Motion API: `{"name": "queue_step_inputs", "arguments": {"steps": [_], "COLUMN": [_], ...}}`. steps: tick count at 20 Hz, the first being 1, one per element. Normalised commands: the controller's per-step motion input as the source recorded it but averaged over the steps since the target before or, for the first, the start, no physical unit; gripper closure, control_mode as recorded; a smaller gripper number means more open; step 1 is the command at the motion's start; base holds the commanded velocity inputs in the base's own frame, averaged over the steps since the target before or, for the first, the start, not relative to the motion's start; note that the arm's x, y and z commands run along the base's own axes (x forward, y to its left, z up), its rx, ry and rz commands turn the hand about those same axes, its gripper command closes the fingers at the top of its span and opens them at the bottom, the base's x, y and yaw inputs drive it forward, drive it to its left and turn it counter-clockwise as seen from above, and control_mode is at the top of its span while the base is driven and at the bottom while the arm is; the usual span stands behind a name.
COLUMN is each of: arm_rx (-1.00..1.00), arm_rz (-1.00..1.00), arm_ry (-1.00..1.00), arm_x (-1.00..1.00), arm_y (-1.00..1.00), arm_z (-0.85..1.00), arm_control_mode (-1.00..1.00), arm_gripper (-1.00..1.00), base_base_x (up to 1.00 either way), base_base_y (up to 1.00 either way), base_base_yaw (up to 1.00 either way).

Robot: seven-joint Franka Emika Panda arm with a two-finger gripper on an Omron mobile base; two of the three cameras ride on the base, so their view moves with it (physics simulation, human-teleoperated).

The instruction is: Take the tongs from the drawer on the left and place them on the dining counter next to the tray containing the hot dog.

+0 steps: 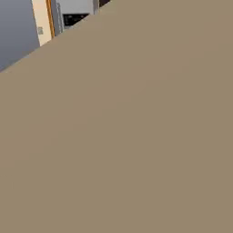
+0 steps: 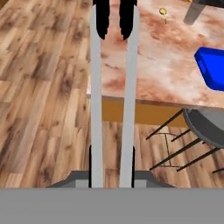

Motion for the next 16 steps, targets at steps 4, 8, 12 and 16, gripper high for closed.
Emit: {"name": "queue_step_inputs", "arguments": {"steps": [4,8,12,16], "arm_rx": [0.00,0.00,0.00,0.00], "arm_rz": [0.00,0.00,0.00,0.00], "arm_ry": [0.00,0.00,0.00,0.00], "arm_x": [0.00,0.00,0.00,0.00], "arm_y": [0.00,0.00,0.00,0.00], "arm_z": [0.00,0.00,0.00,0.00], "arm_control_mode": [1.00,1.00,1.00,1.00], "arm_gripper": [1.00,1.00,1.00,1.00], "base_base_x": [0.00,0.00,0.30,0.17], "base_base_y": [-1.00,-0.95,-0.47,-0.41], "base_base_yaw": [0.35,0.27,0.13,0.01]}}
